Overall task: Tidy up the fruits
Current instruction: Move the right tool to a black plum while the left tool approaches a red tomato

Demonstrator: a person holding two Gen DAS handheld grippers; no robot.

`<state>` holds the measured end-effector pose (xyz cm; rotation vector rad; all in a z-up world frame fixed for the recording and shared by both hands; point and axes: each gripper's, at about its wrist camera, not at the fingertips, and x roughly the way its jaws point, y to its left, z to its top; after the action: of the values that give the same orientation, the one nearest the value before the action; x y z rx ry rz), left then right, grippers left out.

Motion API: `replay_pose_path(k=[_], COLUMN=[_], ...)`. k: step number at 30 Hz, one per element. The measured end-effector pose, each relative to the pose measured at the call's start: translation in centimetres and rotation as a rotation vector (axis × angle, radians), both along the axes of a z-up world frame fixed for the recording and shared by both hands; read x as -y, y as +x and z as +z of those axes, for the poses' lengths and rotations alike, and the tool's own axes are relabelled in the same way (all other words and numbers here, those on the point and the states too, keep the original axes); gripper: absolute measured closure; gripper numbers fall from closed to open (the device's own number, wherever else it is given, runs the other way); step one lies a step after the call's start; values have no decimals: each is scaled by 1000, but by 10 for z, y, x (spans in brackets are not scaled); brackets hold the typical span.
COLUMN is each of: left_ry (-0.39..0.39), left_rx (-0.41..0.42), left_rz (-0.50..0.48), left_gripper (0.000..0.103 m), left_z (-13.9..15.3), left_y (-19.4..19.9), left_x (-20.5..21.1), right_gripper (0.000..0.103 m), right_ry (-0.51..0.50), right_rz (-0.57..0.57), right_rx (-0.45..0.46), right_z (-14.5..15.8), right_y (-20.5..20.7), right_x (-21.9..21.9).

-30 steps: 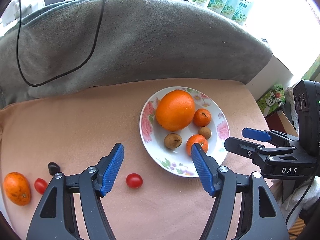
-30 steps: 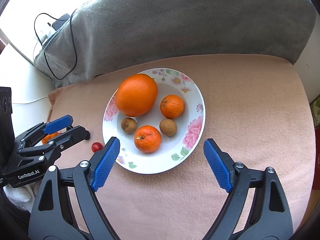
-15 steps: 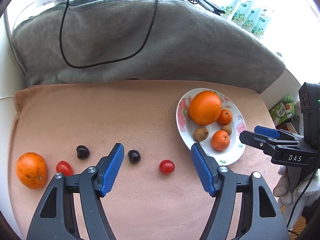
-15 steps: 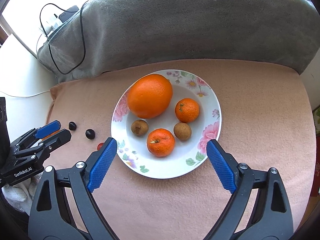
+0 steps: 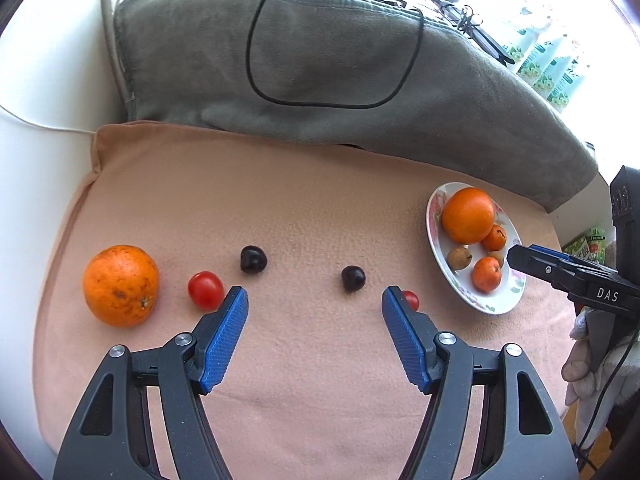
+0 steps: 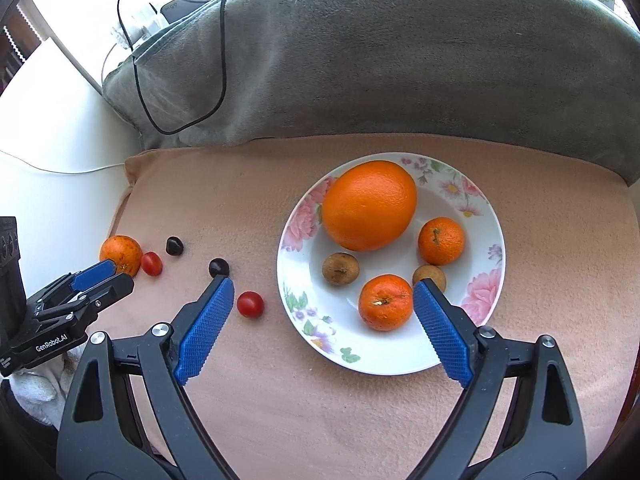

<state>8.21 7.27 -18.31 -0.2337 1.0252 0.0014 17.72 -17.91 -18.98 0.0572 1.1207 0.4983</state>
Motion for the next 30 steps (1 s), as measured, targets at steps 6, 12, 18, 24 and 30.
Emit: replay_pose_path(k=[6,12,18,24,30], left_ry=[-7,-15,-46,-82,-53], left_rx=[-5,-11,-20,-50,-68], left_rz=[46,71,99,122,133], left_gripper=[34,34,40,57,65], left_z=[-2,-7,-13,-29,-43], left_y=[-10,-12,-15,-14,-5], left_x=[-20,-33,-42,-48,-49], right_gripper=[10,12,16,27,40], right_ry=[8,8,-4,-10,-23], right_rz=[51,103,152,197,227], right_rx=[0,-6,-14,-27,-47], right_z=[-2,-5,-10,-16,-22], right_y=[-1,-1,0,2,4], right_x=[-22,-42,-62,-76,-86])
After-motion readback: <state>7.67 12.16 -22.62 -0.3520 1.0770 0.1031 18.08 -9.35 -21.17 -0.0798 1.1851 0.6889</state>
